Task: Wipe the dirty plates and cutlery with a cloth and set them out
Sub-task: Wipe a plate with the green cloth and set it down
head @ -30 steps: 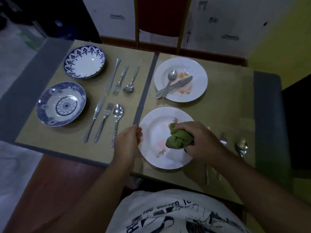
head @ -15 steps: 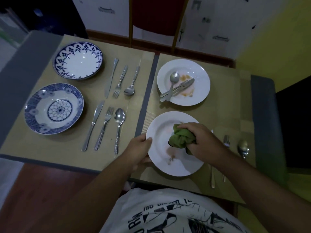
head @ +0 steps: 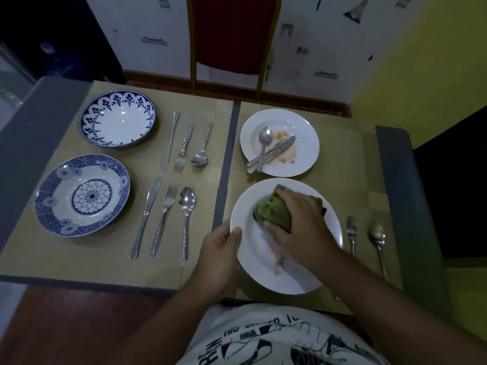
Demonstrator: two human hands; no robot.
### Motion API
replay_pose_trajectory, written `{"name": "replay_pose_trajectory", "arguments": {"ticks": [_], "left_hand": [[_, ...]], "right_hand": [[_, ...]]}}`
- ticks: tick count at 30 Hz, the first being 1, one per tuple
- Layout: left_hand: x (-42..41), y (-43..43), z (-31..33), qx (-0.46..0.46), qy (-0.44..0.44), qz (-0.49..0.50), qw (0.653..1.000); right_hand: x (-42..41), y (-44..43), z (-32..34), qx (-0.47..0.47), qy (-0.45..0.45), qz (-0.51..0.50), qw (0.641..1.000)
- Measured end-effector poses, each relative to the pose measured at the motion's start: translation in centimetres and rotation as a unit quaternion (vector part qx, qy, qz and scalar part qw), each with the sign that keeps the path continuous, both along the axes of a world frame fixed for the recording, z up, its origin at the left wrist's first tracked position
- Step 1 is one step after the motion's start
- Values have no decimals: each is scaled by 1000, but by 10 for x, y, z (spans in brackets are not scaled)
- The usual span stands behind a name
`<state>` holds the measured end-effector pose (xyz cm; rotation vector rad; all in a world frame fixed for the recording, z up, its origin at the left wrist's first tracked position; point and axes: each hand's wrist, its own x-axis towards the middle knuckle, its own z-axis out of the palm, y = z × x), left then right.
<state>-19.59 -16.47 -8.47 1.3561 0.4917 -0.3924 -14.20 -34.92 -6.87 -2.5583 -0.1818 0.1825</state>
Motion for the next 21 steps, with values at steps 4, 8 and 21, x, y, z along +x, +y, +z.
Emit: {"name": "replay_pose_trajectory", "arguments": {"ticks": [4,8,21], "left_hand": [[16,8,6,22,-25,-6,999],[20,17,9,3,2,-29,1000],[20,4,21,6,-15,-44,999]], "right_hand": [[-10,16,4,2,-28,82,996],[-32,8,8,35,-35,184,982],[-8,-5,19,45,-12,54,997]]}}
